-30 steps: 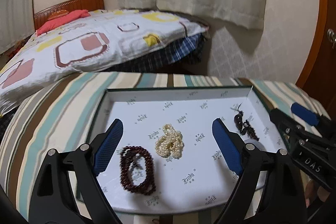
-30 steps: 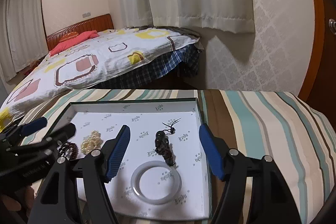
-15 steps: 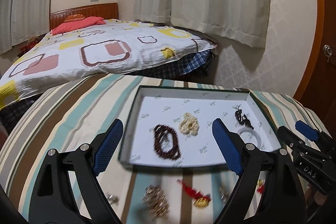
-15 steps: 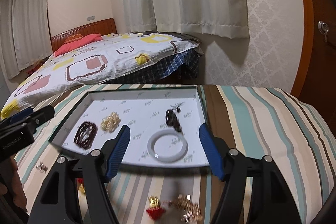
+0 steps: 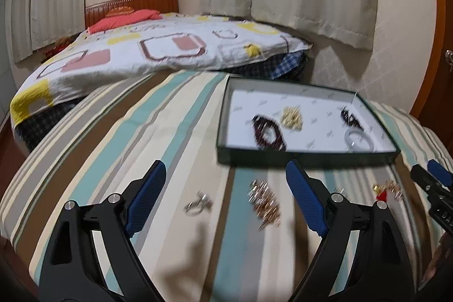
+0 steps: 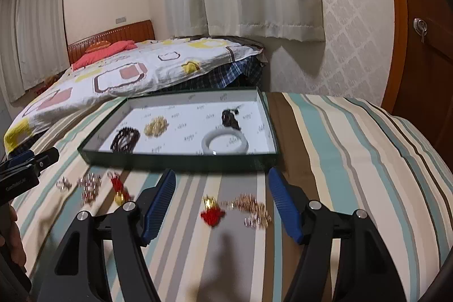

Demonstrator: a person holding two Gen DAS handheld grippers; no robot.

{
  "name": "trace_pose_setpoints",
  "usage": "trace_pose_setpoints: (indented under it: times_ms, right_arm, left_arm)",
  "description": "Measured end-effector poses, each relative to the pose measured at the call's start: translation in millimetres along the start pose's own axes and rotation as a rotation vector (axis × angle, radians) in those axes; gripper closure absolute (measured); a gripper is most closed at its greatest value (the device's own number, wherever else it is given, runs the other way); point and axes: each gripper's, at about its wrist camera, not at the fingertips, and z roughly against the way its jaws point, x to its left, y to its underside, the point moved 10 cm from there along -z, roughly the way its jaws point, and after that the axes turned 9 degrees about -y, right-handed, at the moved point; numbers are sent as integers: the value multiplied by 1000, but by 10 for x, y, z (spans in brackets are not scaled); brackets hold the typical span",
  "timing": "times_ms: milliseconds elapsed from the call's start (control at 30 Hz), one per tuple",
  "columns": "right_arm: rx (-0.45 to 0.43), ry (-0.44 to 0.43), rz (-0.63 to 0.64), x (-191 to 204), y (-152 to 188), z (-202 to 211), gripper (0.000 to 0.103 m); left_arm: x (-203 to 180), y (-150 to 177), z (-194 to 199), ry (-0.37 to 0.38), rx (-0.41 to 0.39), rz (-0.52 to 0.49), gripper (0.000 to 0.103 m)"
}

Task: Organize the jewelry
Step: 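Grasp the silver pearl ring with left tool while right tool moves toward the red-knot pendant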

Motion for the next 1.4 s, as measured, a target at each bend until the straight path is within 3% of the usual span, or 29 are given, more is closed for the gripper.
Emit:
trace_pose_setpoints:
  times_ms: [233,333,433,600,833,967,1067,1400]
  right_arm:
    - [19,1,-18,-32,175,58,37]
    - [27,0,-24,-49,228,57,37]
    - [36,-3,-31,-63,258,40,37]
    - [39,-7,-37,-75,266,31,37]
    - [55,-16,-38,-47,284,-2,37]
    - [58,-18,-39,-43,278,-17,37]
    - [60,-20,-42,-38,283,-28,37]
    - [79,-26,-43,-9,318,-83,37]
  left_arm:
    - [148,273,-73,-21,60,0,20]
    - [200,358,-164,-24,107,15,27]
    - [237,385,-238,-28,133,25,29]
    - [237,413,-356,-25,168,14,41]
    - [236,388,-509,-6,205,21,42]
    - [198,440,-567,28,244,16,68]
    - [195,450,-562,45,247,22,78]
    - [163,402,-503,42,214,8,78]
